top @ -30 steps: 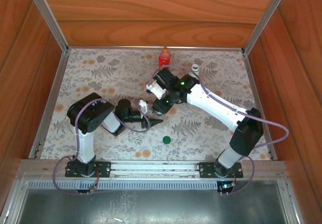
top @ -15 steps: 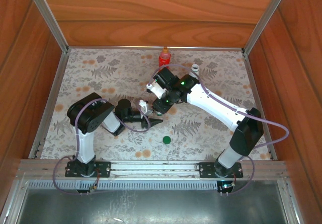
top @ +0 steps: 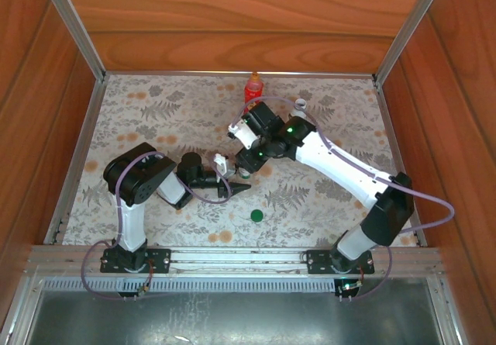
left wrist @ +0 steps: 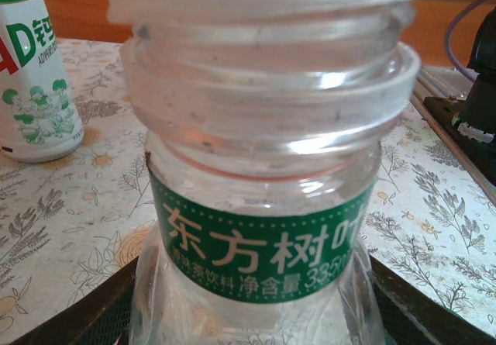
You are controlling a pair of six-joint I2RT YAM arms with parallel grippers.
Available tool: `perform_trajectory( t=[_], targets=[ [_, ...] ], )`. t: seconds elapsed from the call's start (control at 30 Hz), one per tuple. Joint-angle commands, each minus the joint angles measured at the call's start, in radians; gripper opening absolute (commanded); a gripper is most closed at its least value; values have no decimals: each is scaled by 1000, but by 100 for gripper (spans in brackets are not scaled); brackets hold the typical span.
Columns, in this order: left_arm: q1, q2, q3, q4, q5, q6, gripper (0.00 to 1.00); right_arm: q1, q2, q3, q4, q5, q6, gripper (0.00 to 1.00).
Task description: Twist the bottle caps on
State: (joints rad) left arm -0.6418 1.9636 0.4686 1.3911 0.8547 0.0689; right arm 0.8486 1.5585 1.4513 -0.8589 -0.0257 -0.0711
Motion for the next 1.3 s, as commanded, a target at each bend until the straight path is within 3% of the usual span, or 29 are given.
perform_trajectory(
  t=[0.0, 0.37, 0.6, 1.27],
  targets=[
    [8, 12, 8, -32, 33, -16, 60, -23, -29, -25, 37, -8, 41, 49],
    [9, 15, 11, -33, 36, -19, 60, -28, 16, -14, -16, -100, 47, 20],
    [11, 17, 14, -33, 37, -22, 60, -28, 29, -16, -42, -148, 43, 11],
    [13, 18, 19, -32, 43, -30, 60, -28, -2, -77, -48, -119, 68, 10]
  ],
)
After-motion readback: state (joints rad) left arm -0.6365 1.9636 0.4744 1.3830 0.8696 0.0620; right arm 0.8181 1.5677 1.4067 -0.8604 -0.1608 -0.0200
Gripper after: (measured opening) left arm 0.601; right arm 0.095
